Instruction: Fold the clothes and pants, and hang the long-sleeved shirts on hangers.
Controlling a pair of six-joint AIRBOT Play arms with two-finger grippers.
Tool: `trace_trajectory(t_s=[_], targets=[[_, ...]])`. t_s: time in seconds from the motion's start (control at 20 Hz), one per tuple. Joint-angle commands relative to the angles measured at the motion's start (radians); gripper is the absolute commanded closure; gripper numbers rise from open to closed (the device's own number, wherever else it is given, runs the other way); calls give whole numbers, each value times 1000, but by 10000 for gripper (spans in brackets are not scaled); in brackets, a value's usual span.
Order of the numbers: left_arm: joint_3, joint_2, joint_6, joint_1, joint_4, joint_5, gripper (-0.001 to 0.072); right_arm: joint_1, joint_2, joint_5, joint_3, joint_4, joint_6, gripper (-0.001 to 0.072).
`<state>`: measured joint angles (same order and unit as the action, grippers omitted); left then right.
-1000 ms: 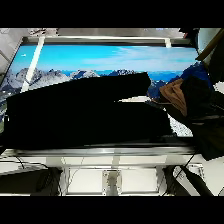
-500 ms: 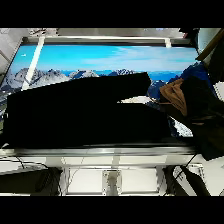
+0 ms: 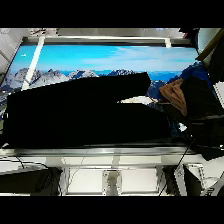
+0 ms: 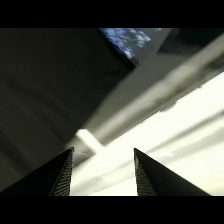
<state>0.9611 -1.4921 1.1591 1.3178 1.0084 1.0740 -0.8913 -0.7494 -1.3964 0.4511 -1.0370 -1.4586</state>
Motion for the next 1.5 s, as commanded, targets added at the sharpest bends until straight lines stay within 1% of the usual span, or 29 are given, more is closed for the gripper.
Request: trace_trajectory(t_s=[0.0,0.1,0.15,0.35,0.5,0.65,0.8,0.85,0.9,0.95,1.05,1.15,1.25,1.3,1.35,1.45], targets=[[1,0,0,0,0,11,688,-49,-64,134,-121,119,33,301],[1,0,0,-2,0,12,688,-44,-110,135,-121,122,49,301],[1,-1,0,-2,0,15,689,-32,-127,155,-121,123,62,302],[1,0,0,-2,1,22,688,53,-165,271,-121,148,62,302],[1,0,0,-2,1,22,689,126,-227,326,-121,155,62,302],[1,0,0,-2,1,23,689,174,-300,376,-121,197,63,302],[1,0,0,-2,1,36,689,217,-329,420,-120,221,69,309],[1,0,0,-2,1,38,688,225,-328,439,-120,234,80,346],[1,1,0,-2,1,38,689,227,-328,451,-120,256,95,434],[2,6,0,-2,1,38,689,227,-327,454,-119,280,116,499],[12,30,0,-2,5,51,689,227,-325,394,-97,309,158,706],[55,63,0,-2,3,75,689,227,-305,320,-48,311,173,708],[113,99,0,-3,-5,106,689,230,-267,259,23,404,187,709],[136,116,0,-5,-24,116,689,247,-246,262,68,472,216,709],[156,132,0,-10,-51,116,690,281,-235,293,118,518,221,709],[185,151,0,-45,-120,114,690,393,-251,390,242,535,212,711]])
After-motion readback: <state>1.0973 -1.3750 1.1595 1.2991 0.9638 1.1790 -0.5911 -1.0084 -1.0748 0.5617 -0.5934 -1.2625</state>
